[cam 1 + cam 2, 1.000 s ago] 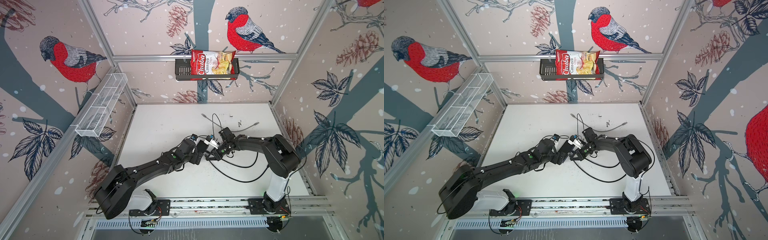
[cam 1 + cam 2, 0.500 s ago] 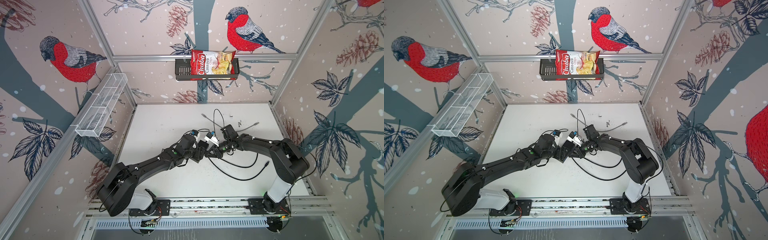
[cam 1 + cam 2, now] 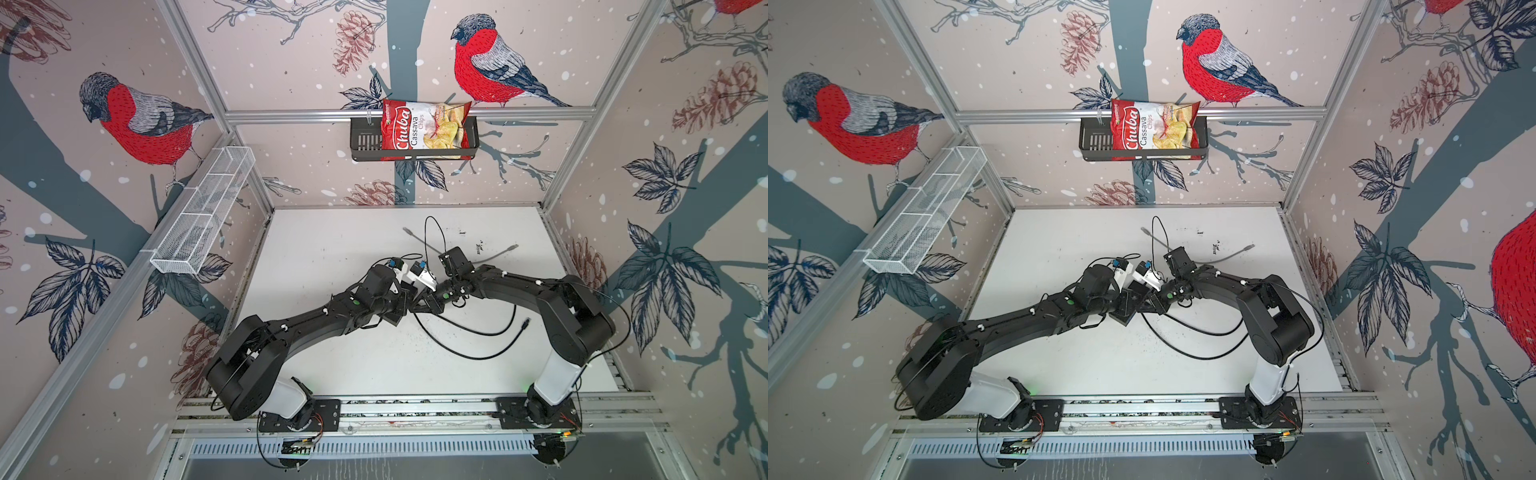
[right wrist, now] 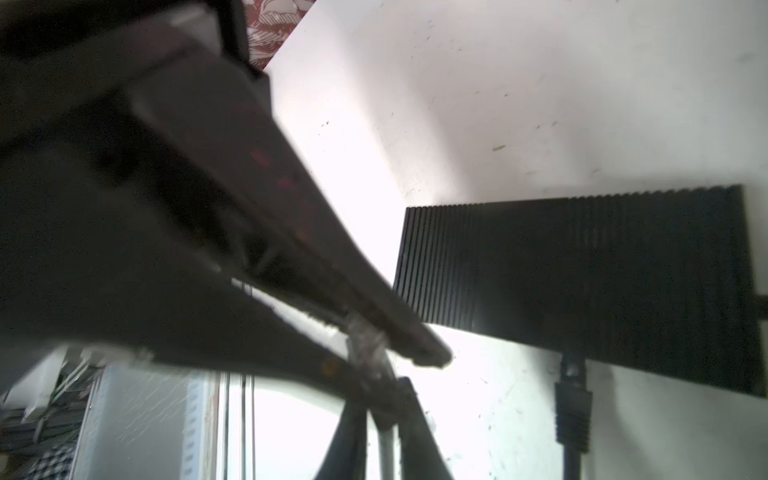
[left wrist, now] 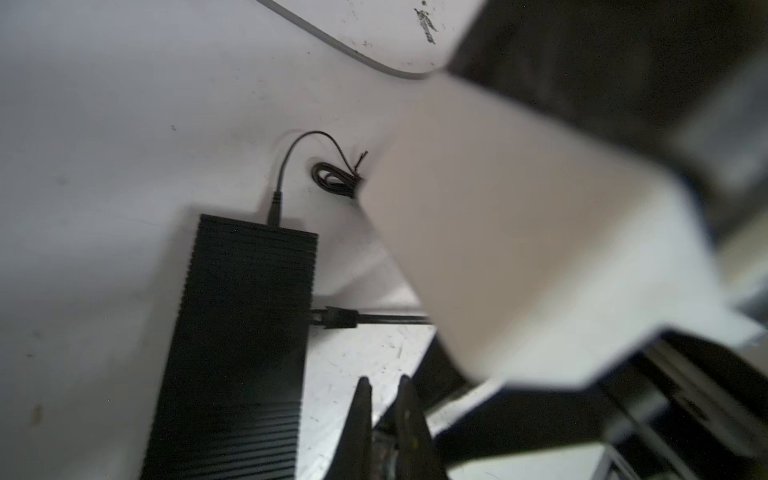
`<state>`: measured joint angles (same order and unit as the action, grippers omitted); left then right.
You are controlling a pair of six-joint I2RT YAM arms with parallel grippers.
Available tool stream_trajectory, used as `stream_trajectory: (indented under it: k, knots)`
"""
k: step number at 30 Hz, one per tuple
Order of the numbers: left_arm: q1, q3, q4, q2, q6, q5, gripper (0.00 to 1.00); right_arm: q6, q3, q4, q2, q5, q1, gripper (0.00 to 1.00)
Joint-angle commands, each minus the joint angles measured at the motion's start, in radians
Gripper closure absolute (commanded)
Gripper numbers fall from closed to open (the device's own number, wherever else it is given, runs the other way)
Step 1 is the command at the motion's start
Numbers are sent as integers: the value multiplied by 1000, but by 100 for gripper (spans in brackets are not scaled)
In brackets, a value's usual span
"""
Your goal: Insert the plug into the switch port
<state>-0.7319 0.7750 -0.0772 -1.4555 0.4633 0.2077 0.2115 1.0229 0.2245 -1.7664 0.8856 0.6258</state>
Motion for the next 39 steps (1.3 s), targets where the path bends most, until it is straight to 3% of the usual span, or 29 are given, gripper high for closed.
stream_trajectory:
  k: [1, 5, 13, 19, 27, 34, 39]
  knots:
    - [0, 1, 16, -8, 10, -20, 100, 2, 1, -8, 11, -22, 5, 82]
    - [0, -1, 9, -5, 36, -31, 100, -20, -39, -54, 51, -119, 15, 78]
    - [0, -9, -31, 6, 106, -41, 100, -79, -236, -292, 231, -489, 103, 64]
    - [0, -30, -104, 20, 128, 9, 100, -158, -396, -550, 324, -534, 100, 64]
    - [0, -23, -105, 55, 136, 27, 100, -200, -470, -754, 349, -531, 122, 64]
    - [0, -17, -98, 42, 129, 23, 100, -210, -494, -775, 410, -589, 132, 64]
    - [0, -11, -101, 35, 127, 24, 100, -190, -491, -709, 449, -567, 133, 64]
